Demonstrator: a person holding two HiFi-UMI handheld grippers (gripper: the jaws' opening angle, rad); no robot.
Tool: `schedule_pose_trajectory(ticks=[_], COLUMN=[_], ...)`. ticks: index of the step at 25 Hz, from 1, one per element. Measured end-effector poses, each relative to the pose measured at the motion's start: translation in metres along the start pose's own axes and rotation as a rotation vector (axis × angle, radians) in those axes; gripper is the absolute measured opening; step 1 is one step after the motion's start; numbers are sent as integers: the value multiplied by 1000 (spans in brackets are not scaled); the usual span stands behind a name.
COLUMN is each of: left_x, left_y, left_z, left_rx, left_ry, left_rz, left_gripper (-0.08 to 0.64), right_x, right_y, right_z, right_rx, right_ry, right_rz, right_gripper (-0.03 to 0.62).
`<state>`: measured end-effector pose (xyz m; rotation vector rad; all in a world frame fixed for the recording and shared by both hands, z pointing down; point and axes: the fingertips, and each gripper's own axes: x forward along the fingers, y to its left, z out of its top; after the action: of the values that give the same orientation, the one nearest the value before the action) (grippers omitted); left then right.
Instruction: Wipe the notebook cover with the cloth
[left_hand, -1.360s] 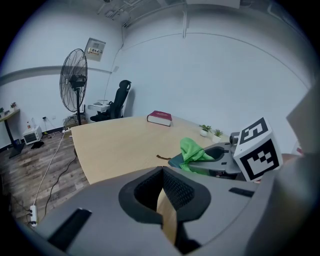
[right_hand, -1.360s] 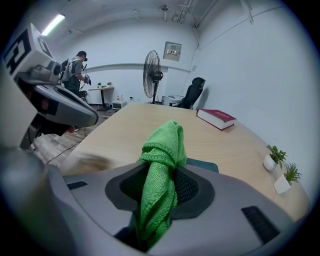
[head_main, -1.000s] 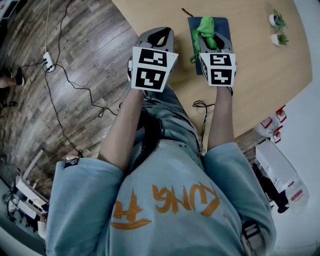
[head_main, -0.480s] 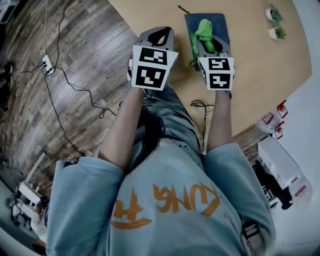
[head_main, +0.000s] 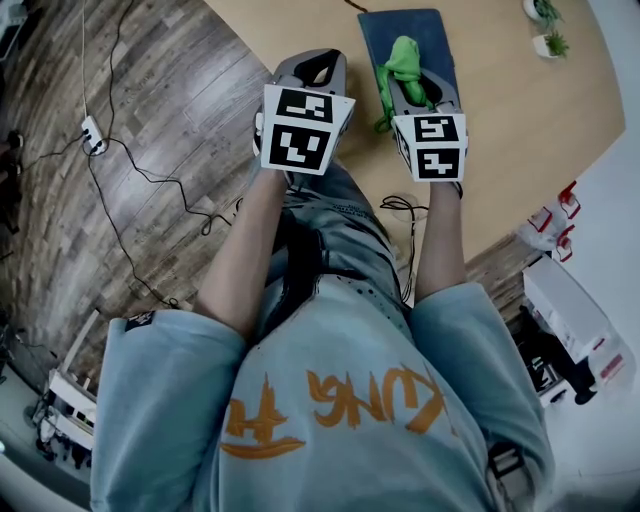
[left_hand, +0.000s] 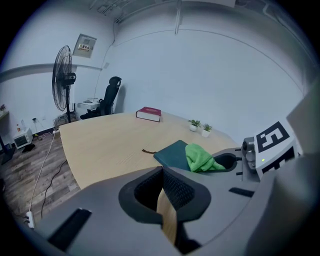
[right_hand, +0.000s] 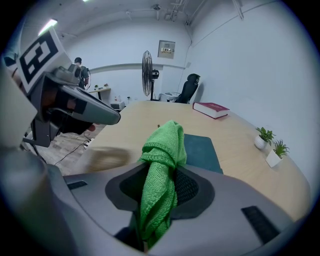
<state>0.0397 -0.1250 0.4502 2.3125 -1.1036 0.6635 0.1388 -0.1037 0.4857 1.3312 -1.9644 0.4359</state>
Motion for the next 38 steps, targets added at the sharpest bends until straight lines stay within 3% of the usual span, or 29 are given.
schedule_pose_trajectory(ticks=[19,28,33,35,38], left_x=[12,19,18,15,10], left_y=[-28,-43,-46,-42,-34], left_z=[-4,15,34,40,45], left_rx=[44,70,86,86,81], left_ry=[27,4,-24,-32,-36], left_rz=[-76,-104,-88,-71,-49], left_gripper=[15,15,15,15,15], right_x=[-31,-45,-57,-59,-51], right_y=[10,12,-15,-31,-44], right_z=[-33,-45,-37,-25,-2], right_rx=[58,76,247,257,247], right_ry=[32,72,-24,-56,-95], right_rz=[-13,-16,-60,-95,-78], right_gripper=[114,114,114,114,115])
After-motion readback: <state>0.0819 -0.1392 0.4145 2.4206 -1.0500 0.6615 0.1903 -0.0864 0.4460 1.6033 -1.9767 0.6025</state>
